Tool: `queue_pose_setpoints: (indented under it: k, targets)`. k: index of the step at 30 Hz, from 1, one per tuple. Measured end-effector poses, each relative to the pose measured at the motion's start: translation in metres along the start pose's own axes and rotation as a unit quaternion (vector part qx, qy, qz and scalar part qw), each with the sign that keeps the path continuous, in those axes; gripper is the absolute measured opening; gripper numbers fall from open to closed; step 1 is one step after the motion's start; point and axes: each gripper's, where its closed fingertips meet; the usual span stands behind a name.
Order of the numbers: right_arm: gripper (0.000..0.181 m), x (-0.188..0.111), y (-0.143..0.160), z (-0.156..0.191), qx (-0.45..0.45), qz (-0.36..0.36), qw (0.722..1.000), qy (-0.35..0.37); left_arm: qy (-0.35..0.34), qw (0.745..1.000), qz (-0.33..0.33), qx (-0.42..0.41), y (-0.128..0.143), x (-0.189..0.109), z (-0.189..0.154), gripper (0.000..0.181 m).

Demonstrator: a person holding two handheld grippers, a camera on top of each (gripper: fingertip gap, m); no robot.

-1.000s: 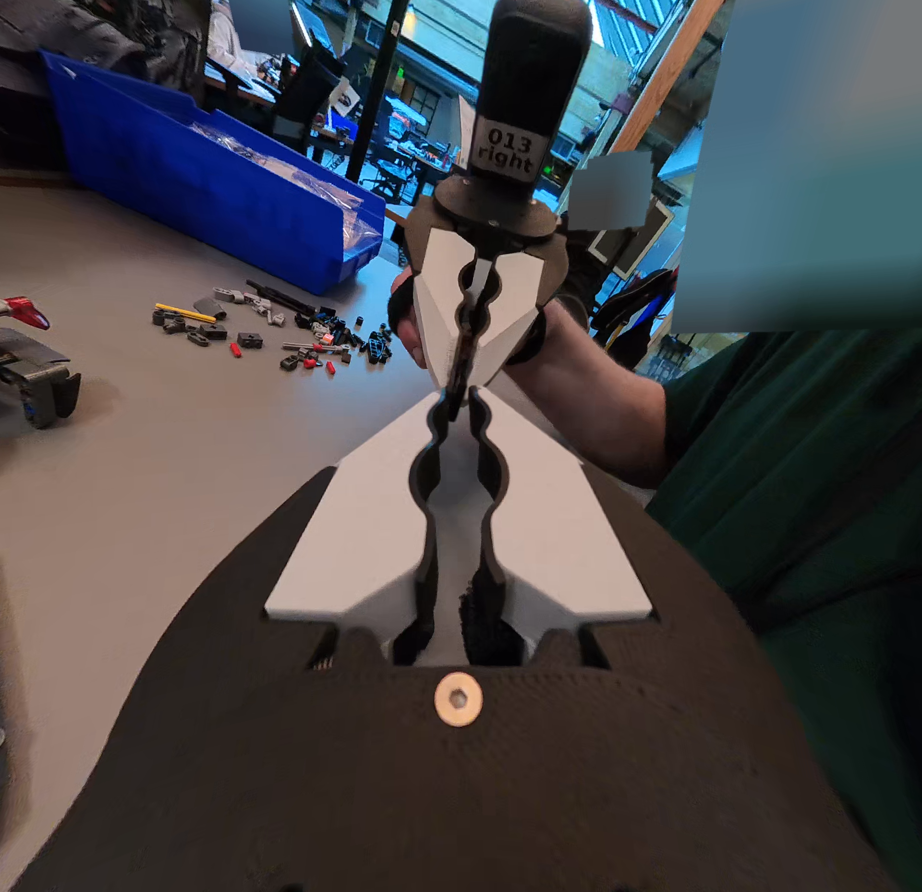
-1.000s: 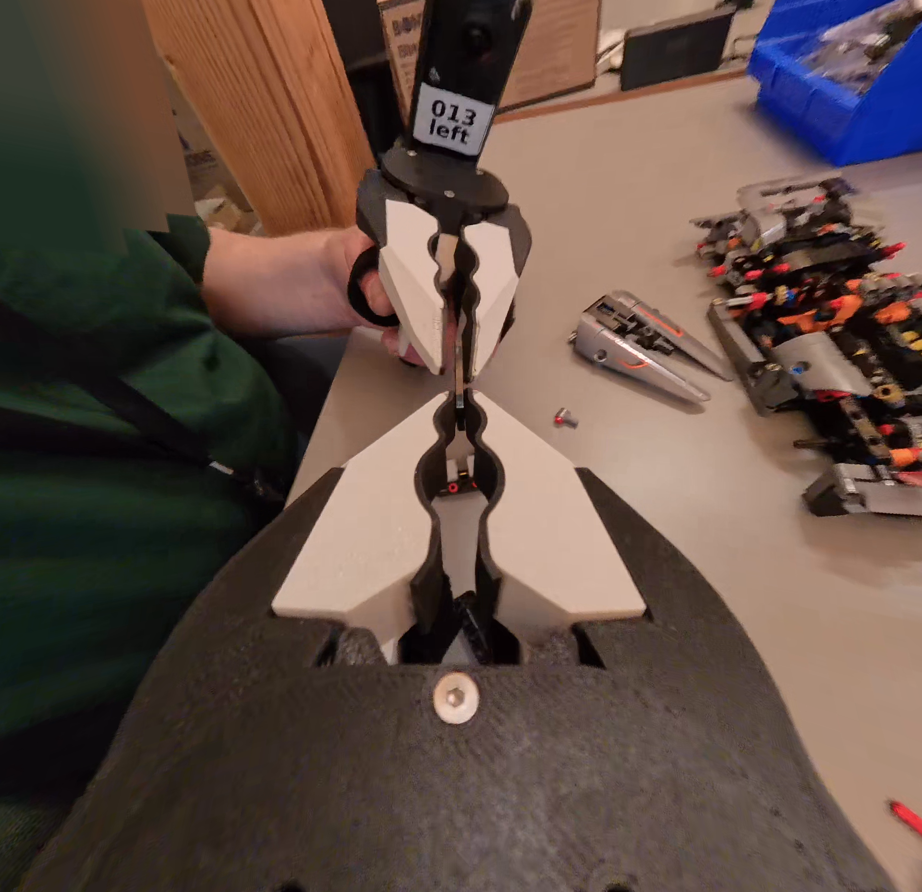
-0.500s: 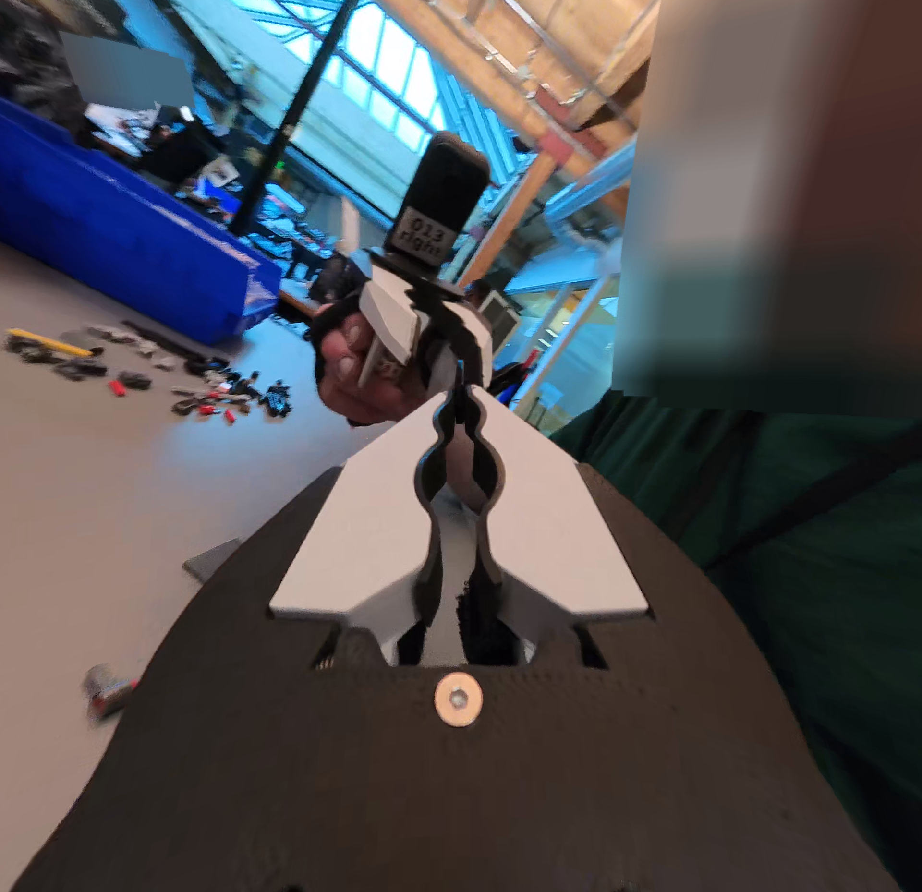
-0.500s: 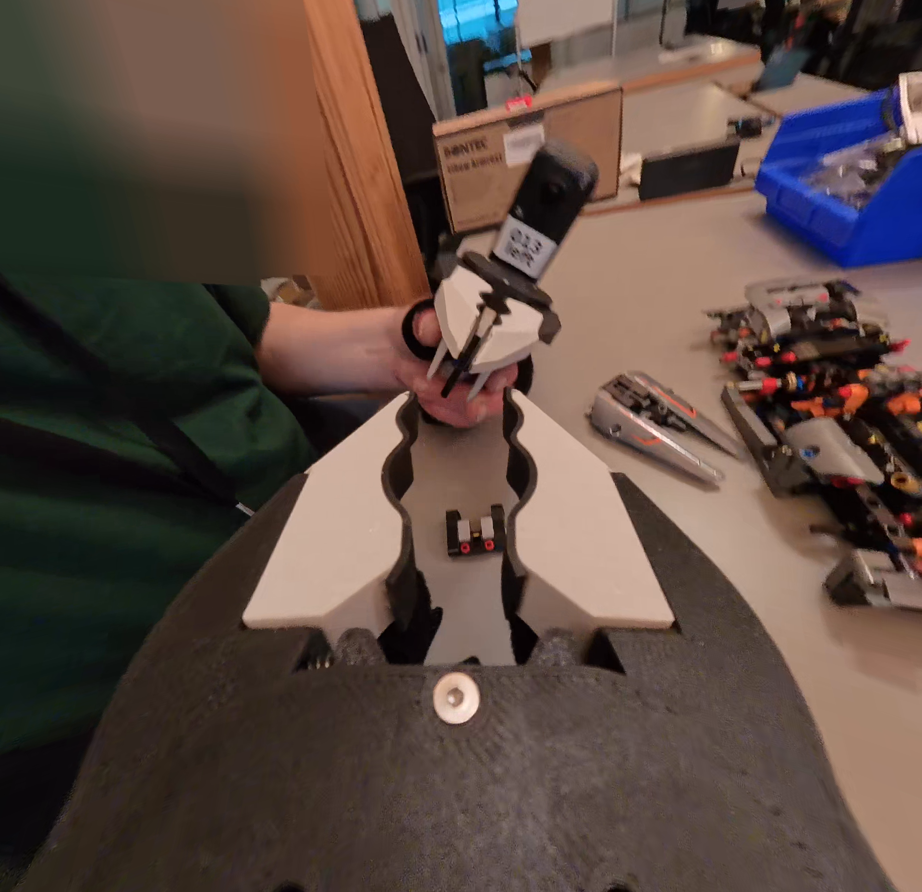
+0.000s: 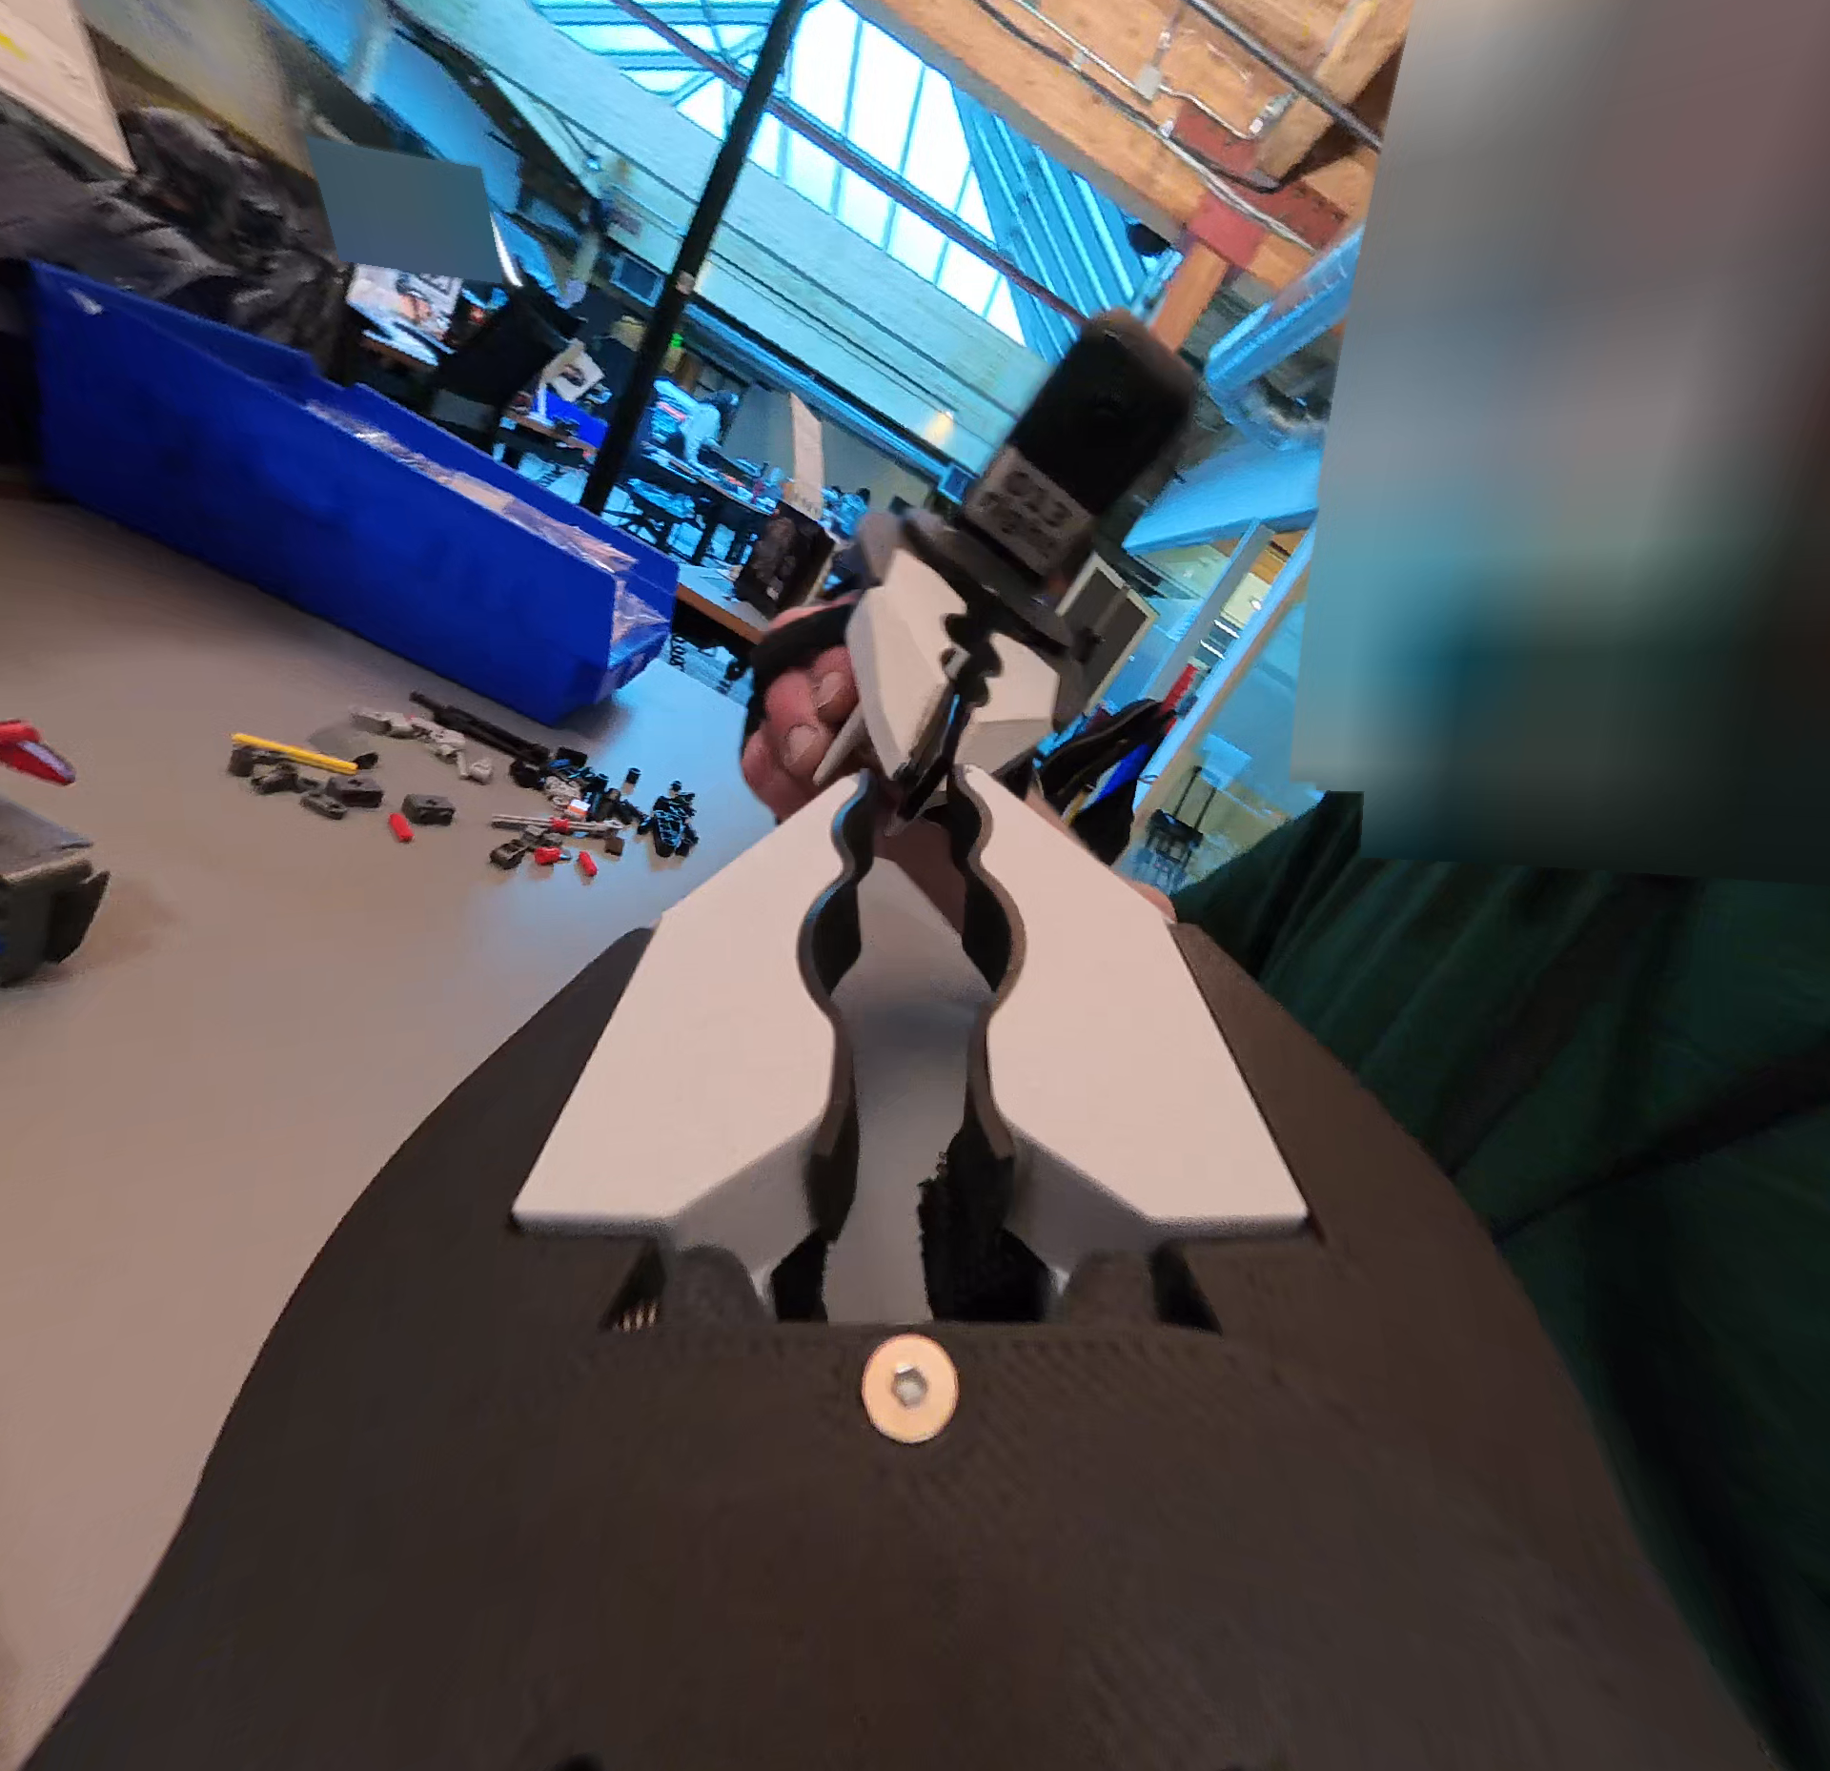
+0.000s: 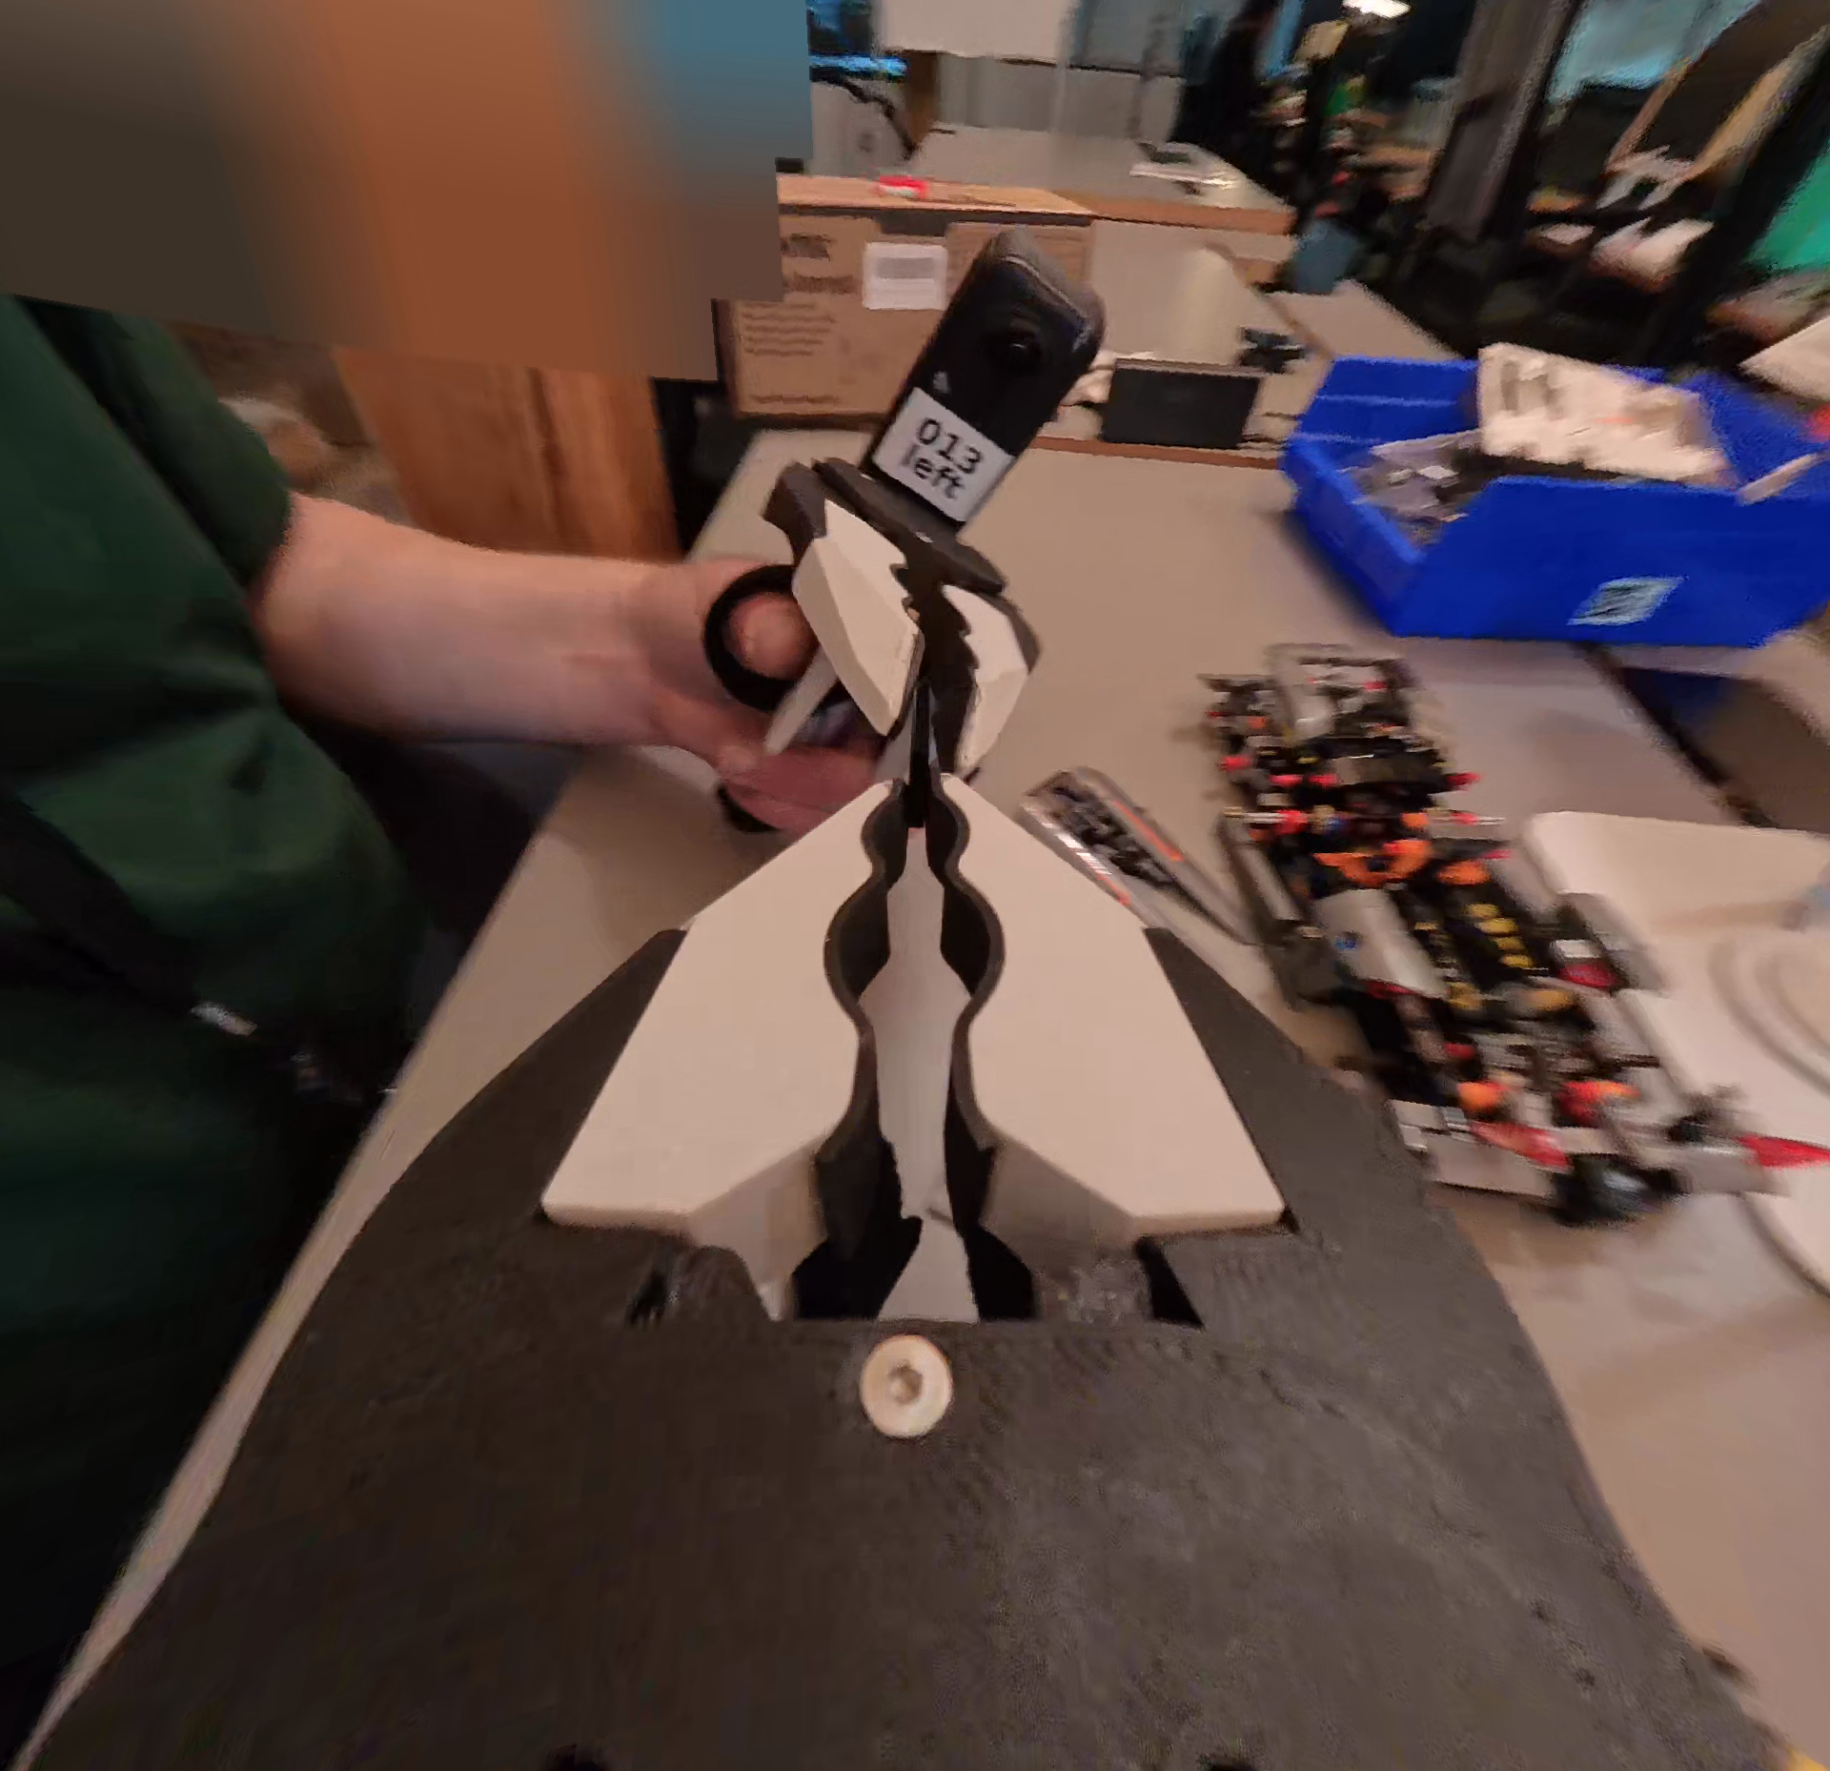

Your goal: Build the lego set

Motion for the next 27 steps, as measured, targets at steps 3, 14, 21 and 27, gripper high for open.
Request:
queue_pose_setpoints:
  k: [3,14,21,27]
  targets:
    - [0.001,-0.004,-0.002,-0.013,-0.101,0.039,0.988,0.112,-0.030,0.999,-0.018,-0.042,-0.003,-0.004,0.008,0.018]
    - [0.000,-0.007,0.014,-0.027,-0.424,0.189,0.828,0.314,-0.062,0.984,-0.066,-0.155,-0.004,0.003,0.010,0.015]
    - [0.000,-0.004,0.016,-0.022,-0.443,0.192,0.817,0.317,-0.093,0.981,-0.038,-0.166,0.009,0.008,0.016,0.014]
    - [0.002,-0.003,0.022,-0.021,-0.449,0.195,0.812,0.316,-0.097,0.981,-0.047,-0.159,0.010,0.007,0.017,0.004]
Point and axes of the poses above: each gripper's, where its closed fingertips meet, x out along the fingers, y out of its underside, z = x × y across the jaws, and after that the axes turned 4 degrees about x, right-handed
